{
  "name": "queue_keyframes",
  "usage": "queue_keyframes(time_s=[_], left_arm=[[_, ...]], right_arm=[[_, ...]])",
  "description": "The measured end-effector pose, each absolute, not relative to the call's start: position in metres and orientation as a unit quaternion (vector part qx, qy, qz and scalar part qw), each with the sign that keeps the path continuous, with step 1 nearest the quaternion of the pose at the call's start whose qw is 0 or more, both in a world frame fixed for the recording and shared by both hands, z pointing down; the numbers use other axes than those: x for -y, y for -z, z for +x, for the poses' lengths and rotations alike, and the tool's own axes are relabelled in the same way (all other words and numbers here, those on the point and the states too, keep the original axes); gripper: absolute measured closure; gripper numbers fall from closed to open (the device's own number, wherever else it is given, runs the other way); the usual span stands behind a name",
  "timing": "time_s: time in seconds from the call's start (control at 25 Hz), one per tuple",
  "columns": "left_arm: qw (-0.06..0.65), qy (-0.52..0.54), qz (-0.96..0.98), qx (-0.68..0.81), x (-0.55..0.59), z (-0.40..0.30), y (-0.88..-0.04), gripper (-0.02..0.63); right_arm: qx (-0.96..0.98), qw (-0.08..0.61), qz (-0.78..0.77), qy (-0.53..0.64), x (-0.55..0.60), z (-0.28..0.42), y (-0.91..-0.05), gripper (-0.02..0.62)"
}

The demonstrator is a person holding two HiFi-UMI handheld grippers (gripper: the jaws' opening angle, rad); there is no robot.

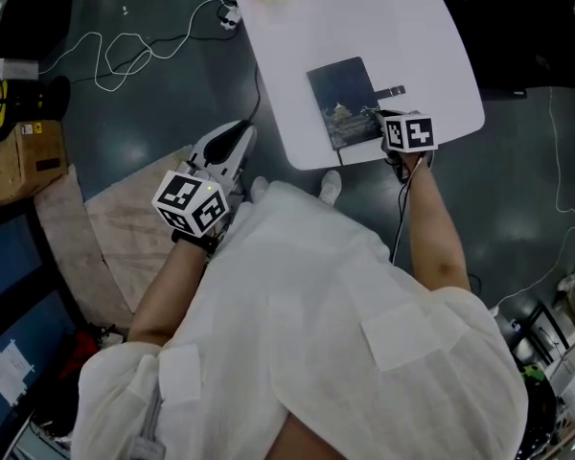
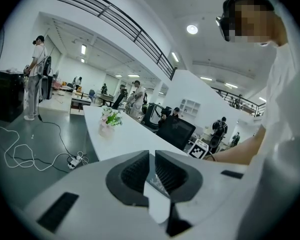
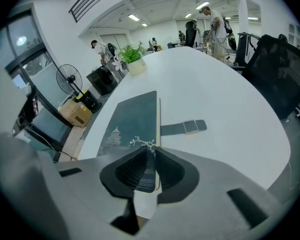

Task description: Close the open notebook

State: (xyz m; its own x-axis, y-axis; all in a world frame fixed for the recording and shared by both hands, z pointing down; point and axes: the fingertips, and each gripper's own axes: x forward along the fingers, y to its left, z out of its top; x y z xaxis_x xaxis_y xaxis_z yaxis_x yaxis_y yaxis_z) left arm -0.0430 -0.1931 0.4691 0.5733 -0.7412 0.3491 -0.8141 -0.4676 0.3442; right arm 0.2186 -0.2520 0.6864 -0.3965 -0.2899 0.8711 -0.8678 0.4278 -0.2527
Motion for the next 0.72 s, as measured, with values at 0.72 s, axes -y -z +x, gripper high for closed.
queue_keyframes(time_s=[0.72], left_arm=[[0.239, -0.063, 0.855, 0.457, 0.1935, -0.0430, -0.4675, 0.572]], right_arm=[[0.744, 0.458, 0.382, -0.302, 0.2529, 0.2180, -0.6938, 0.532]])
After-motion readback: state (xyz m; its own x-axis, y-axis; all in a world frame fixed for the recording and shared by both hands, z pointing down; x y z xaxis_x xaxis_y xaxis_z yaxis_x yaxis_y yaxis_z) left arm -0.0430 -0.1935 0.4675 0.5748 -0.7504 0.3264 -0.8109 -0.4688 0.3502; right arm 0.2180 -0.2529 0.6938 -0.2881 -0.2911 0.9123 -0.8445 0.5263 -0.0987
